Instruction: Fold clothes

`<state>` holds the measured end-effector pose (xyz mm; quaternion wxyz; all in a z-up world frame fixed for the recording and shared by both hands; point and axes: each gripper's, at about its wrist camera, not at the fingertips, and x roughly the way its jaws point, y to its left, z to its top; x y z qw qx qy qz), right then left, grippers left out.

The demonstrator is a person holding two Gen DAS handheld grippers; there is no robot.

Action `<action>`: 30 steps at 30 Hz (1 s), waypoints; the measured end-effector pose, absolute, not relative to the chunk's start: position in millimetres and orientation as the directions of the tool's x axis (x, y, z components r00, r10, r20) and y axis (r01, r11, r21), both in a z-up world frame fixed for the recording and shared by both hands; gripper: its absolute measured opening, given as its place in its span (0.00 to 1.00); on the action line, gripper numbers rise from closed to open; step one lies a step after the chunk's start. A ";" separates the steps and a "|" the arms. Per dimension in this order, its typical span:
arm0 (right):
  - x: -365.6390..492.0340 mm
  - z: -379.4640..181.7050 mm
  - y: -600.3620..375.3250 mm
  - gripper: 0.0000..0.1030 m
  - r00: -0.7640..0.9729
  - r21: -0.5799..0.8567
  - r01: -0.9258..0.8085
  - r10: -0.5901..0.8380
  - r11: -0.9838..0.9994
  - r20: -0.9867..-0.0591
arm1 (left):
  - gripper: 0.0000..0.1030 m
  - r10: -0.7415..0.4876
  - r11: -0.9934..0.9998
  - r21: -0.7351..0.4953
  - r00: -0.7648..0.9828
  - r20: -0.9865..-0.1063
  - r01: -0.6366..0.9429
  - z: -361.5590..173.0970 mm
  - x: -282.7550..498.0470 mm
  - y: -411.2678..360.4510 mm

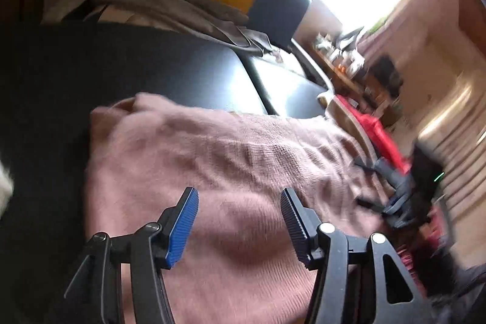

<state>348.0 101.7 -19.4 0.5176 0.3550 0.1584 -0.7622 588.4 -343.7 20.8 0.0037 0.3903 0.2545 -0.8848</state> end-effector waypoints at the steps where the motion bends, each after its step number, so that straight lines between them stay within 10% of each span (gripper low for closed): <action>1: 346.6 -10.2 97.8 1.00 -0.220 0.109 0.909 -0.686 -0.402 -0.693 | 0.56 0.150 -0.875 -0.420 -0.692 -0.706 0.239 18.0 586.5 -341.2; 5: 319.0 -10.1 80.5 1.00 -0.369 -0.052 0.873 -0.587 -0.485 -0.721 | 0.55 -0.005 -0.854 -0.342 -0.662 -0.749 0.393 -4.0 590.9 -343.7; 10: 268.0 -47.6 98.8 1.00 -0.295 0.146 0.795 -0.587 -0.588 -0.754 | 0.52 -0.058 -0.874 -0.296 -0.687 -0.725 0.386 -19.8 607.0 -338.7; 19: 272.0 -49.2 103.8 1.00 -0.303 0.162 0.796 -0.615 -0.583 -0.728 | 0.72 0.069 -0.775 -0.506 -0.746 -0.662 0.377 -7.7 647.4 -406.8; 30: 274.9 -49.3 104.5 1.00 -0.312 0.152 0.796 -0.612 -0.586 -0.727 | 0.73 0.406 -0.590 -0.741 -0.674 -0.617 0.322 -51.9 614.2 -452.8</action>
